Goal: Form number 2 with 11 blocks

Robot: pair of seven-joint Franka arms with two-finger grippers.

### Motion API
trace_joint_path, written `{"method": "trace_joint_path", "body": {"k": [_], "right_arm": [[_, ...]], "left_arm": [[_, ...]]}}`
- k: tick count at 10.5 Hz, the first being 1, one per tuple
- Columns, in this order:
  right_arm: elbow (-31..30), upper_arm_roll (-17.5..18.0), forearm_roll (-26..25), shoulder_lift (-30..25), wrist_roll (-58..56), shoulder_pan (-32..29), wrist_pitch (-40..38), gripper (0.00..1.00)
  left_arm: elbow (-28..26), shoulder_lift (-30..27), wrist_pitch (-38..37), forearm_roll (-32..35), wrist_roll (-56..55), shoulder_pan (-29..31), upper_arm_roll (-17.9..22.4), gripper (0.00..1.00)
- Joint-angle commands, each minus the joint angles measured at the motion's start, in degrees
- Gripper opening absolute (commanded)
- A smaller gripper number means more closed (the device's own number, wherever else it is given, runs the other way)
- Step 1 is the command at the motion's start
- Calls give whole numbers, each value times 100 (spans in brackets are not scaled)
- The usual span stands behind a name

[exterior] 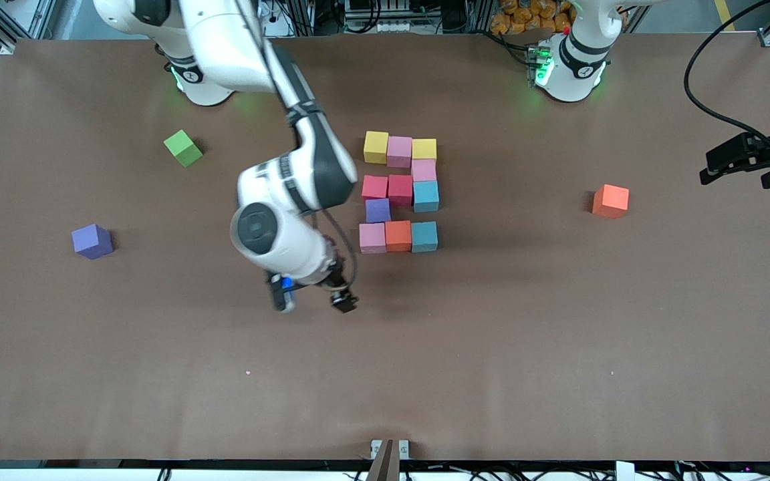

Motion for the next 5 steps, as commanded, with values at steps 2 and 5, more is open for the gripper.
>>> {"method": "trace_joint_path", "body": {"k": [2, 5], "right_arm": [[5, 130, -58, -702, -1667, -844, -673, 100], [-214, 174, -215, -1378, -4037, -1978, -1772, 100]], "left_arm": [[20, -102, -111, 149, -48, 16, -113, 100], [-16, -146, -207, 149, -476, 16, -252, 100]]}}
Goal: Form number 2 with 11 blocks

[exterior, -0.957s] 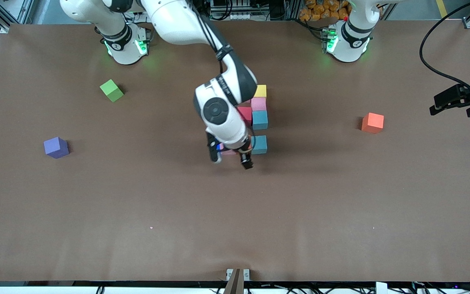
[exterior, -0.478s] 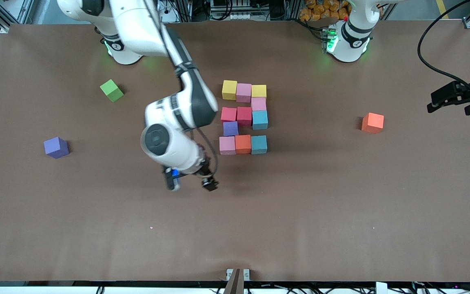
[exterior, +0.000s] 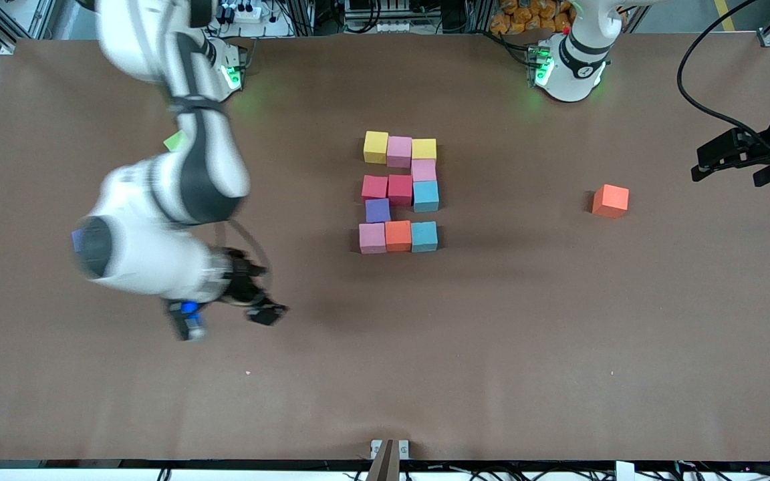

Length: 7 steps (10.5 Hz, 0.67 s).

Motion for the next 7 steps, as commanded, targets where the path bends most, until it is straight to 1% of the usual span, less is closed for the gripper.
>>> {"method": "trace_joint_path", "body": {"k": [1, 2, 3, 4, 5, 6, 7], "right_arm": [[-498, 641, -703, -877, -1906, -985, -404, 100], [-692, 1507, -1675, -1334, -2490, -1694, -405, 100], [-911, 2438, -2711, -1799, -2705, -2345, -370, 100], [-1096, 2978, -3435, -2230, -2994, -2726, -352, 100], [-1376, 3071, -3529, -2644, -3763, -2956, -352, 100], [-1632, 3071, -3530, -3005, -4475, -3089, -343, 100], [-1817, 3063, -3548, -3321, -4891, -3212, -352, 100]], "left_arm": [[-8, -97, -152, 141, -229, 19, -155, 100], [-8, -97, -152, 141, -168, 36, -155, 100], [-8, -97, -152, 141, -133, 54, -147, 100], [-26, -106, -178, 141, -167, 62, -147, 100], [-26, -106, -187, 141, -133, 63, -147, 100], [-35, -114, -187, 150, -132, 71, -129, 100], [-26, -115, -187, 202, -132, 71, -120, 100]]}}
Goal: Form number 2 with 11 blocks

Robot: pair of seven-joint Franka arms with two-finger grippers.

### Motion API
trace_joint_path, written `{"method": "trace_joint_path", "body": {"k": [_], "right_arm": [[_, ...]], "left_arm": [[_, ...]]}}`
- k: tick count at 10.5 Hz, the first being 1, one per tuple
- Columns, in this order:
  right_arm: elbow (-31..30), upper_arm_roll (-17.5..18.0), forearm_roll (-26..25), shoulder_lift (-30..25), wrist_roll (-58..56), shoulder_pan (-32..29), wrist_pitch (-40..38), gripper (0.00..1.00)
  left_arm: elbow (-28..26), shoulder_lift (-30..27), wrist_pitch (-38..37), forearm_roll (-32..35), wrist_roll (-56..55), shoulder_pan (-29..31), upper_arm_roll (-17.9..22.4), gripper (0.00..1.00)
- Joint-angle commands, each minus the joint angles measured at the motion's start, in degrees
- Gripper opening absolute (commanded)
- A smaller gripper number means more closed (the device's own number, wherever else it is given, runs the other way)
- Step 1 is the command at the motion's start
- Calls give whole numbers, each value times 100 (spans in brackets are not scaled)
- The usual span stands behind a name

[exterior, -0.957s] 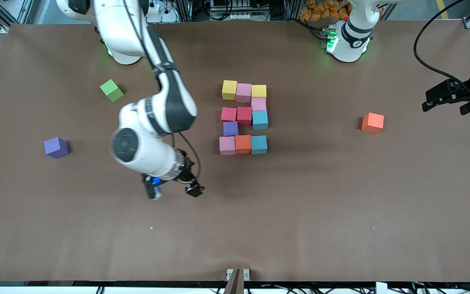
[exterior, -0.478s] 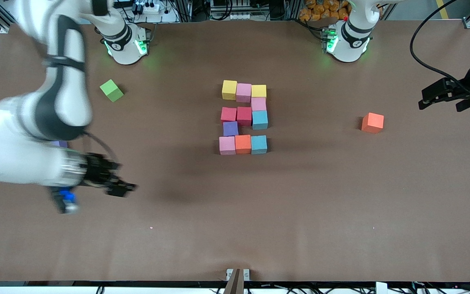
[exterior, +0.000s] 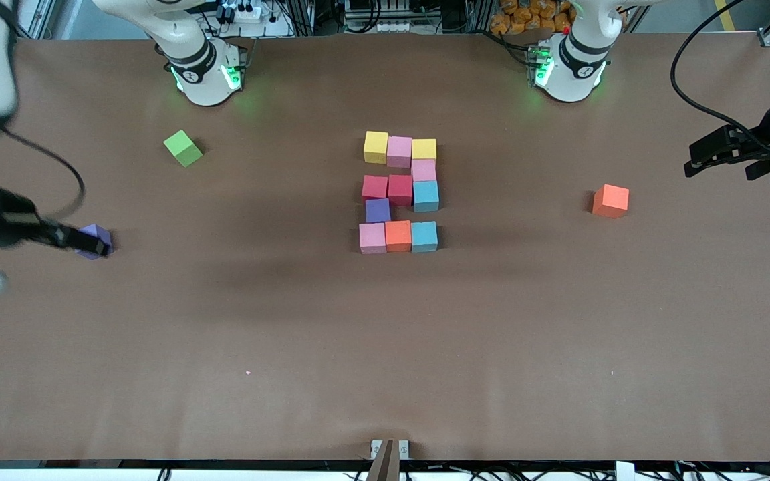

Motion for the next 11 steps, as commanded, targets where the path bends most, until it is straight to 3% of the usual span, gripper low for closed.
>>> {"method": "trace_joint_path", "body": {"k": [1, 3, 11], "right_arm": [[-896, 201, -252, -979, -963, -319, 149, 100], [-933, 403, -892, -1245, -1018, -328, 167, 100], [-1047, 413, -983, -1228, -1027, -328, 343, 100]], "left_arm": [[-19, -103, -76, 436, 19, 16, -58, 100], [-19, -103, -102, 500, 37, 16, -111, 100], [51, -103, -103, 324, 257, 42, -68, 100]]}}
